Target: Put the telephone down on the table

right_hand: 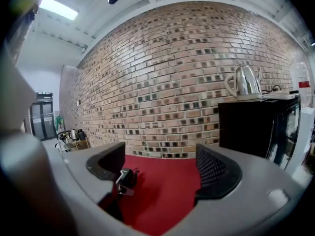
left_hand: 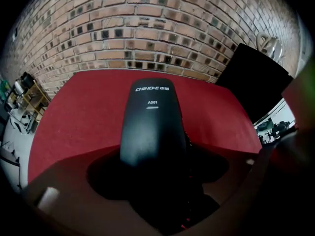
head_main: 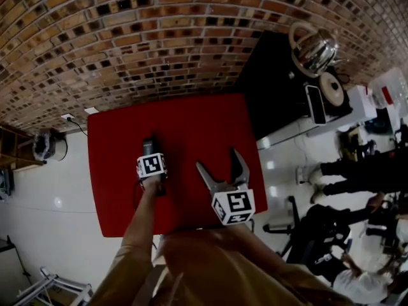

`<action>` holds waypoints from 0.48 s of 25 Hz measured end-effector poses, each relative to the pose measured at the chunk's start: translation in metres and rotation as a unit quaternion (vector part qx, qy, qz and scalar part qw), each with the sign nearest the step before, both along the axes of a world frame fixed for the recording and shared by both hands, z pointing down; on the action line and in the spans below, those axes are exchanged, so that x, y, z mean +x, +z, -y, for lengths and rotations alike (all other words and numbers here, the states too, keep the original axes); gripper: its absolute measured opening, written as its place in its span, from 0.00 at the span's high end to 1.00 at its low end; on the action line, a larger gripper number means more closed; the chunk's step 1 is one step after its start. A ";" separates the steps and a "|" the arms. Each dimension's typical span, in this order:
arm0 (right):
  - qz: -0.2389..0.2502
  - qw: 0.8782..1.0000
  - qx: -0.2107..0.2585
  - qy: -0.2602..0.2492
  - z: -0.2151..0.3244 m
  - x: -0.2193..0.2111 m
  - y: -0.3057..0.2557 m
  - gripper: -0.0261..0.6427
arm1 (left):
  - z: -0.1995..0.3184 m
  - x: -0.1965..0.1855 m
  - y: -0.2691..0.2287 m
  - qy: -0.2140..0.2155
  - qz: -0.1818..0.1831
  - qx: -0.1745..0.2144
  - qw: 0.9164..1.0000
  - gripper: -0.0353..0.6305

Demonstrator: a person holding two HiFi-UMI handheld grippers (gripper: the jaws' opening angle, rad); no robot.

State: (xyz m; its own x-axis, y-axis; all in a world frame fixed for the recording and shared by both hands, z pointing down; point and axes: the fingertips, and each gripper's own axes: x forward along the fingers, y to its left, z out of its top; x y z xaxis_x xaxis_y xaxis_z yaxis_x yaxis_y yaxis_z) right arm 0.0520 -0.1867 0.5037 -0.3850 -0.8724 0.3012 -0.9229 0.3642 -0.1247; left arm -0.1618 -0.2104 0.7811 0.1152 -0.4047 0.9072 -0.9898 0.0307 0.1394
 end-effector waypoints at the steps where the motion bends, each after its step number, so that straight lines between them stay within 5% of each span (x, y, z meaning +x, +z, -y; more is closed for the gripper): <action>1: 0.000 1.000 0.000 0.000 0.001 0.002 0.000 0.32 | -0.001 -0.002 0.003 0.001 0.006 -0.003 1.000 0.41; 7: 0.003 1.000 -0.002 -0.005 0.004 0.006 0.001 0.32 | -0.007 0.006 0.009 0.030 0.013 -0.017 0.999 0.40; 12: 0.006 1.000 -0.002 -0.016 0.003 -0.001 0.000 0.32 | -0.011 -0.003 -0.005 0.051 0.024 0.002 0.998 0.28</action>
